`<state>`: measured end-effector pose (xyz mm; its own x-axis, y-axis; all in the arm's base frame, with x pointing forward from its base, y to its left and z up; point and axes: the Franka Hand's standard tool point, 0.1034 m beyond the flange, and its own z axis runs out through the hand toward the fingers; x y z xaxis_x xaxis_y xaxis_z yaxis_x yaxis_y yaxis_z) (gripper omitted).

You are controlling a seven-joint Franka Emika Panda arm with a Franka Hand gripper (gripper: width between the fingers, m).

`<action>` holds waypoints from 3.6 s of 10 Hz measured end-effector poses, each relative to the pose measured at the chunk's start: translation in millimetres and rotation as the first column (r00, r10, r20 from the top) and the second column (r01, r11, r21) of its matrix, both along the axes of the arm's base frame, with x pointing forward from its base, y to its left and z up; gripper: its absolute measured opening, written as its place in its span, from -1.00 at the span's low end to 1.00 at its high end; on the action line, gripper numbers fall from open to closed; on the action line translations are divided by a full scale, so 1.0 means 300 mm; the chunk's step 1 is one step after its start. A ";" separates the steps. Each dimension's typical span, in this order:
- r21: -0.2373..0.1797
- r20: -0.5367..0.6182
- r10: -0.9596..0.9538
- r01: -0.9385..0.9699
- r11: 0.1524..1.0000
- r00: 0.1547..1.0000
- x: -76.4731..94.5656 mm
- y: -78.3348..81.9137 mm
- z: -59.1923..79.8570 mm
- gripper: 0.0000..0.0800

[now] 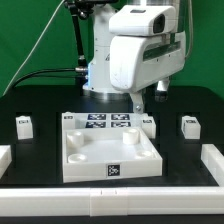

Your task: Assemble one leg

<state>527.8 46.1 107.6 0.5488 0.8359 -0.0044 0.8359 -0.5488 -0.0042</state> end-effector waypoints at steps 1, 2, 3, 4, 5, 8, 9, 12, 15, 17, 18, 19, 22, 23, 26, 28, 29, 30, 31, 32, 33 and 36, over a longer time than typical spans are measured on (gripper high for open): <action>0.009 0.009 0.011 -0.011 1.000 1.000 0.003 -0.002 0.001 0.63; 0.009 0.009 0.012 -0.012 1.000 1.000 0.003 -0.002 0.001 0.63; 0.009 0.009 0.012 -0.013 1.000 1.000 0.003 -0.002 0.001 0.63; 0.009 0.008 0.013 -0.013 1.000 1.000 0.003 -0.002 0.000 0.63; 0.009 0.008 0.013 -0.013 1.000 1.000 0.002 -0.002 -0.002 0.63; 0.008 0.005 0.017 -0.017 1.000 1.000 -0.001 -0.002 -0.005 0.63; 0.003 0.007 0.149 -0.149 0.989 0.989 -0.052 -0.005 -0.028 0.63; 0.005 -0.062 0.350 -0.351 0.936 0.935 -0.196 -0.062 -0.092 0.63; 0.006 -0.065 0.345 -0.346 0.938 0.936 -0.197 -0.074 -0.095 0.63; 0.009 -0.065 0.359 -0.359 0.933 0.931 -0.197 -0.082 -0.096 0.63; 0.034 -0.060 0.427 -0.425 0.904 0.902 -0.200 -0.129 -0.098 0.63; 0.018 -0.017 0.544 -0.544 0.839 0.839 -0.208 -0.164 -0.112 0.63; 0.006 -0.007 0.717 -0.717 0.697 0.697 -0.297 -0.212 -0.180 0.63; 0.007 -0.022 0.737 -0.737 0.675 0.675 -0.310 -0.214 -0.202 0.63; 0.009 -0.024 0.722 -0.722 0.692 0.692 -0.311 -0.214 -0.205 0.63; 0.032 -0.037 0.692 -0.691 0.722 0.721 -0.344 -0.216 -0.264 0.63; 0.050 -0.049 0.688 -0.687 0.725 0.724 -0.367 -0.219 -0.300 0.63; 0.061 -0.056 0.689 -0.686 0.725 0.723 -0.380 -0.215 -0.322 0.63; 0.065 -0.057 0.689 -0.686 0.725 0.722 -0.383 -0.213 -0.334 0.63; 0.064 -0.057 0.689 -0.686 0.725 0.723 -0.379 -0.213 -0.336 0.63; 0.063 -0.056 0.687 -0.684 0.726 0.724 -0.376 -0.215 -0.335 0.63; 0.064 -0.057 0.686 -0.683 0.727 0.725 -0.378 -0.216 -0.335 -0.07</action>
Offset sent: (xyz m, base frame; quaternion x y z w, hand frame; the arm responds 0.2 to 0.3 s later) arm 0.0000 0.0000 0.0000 0.0000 0.0000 0.0000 1.0000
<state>414.4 -18.7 6.9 -0.1734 0.9847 0.0178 0.9808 0.1743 -0.0870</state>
